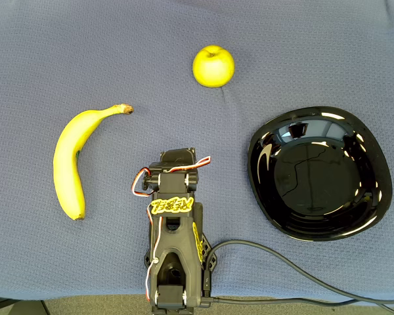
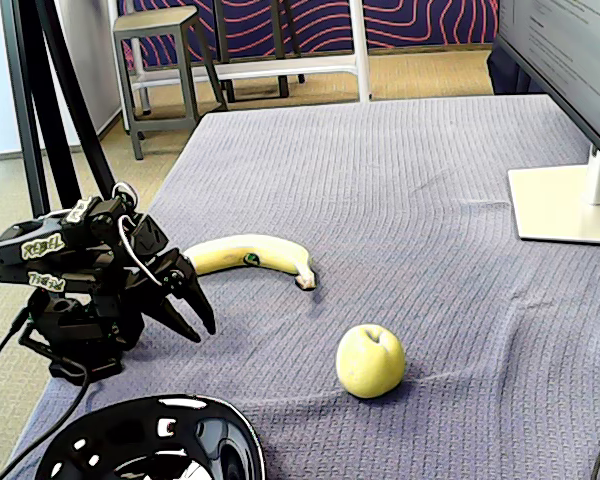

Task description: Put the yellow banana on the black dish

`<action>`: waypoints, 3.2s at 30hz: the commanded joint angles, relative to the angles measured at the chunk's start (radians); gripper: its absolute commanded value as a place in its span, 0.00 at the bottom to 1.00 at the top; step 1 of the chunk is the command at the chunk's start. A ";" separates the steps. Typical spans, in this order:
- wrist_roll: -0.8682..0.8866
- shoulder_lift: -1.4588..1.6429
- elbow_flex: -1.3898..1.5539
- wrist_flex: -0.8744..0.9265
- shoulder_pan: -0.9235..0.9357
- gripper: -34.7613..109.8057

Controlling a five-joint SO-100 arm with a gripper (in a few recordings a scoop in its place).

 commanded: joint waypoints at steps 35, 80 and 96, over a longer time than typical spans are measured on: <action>-0.107 -0.704 -0.801 0.103 -0.264 0.28; -0.210 -1.503 -1.410 0.173 -0.750 0.44; -0.158 -1.597 -1.391 0.143 -0.881 0.45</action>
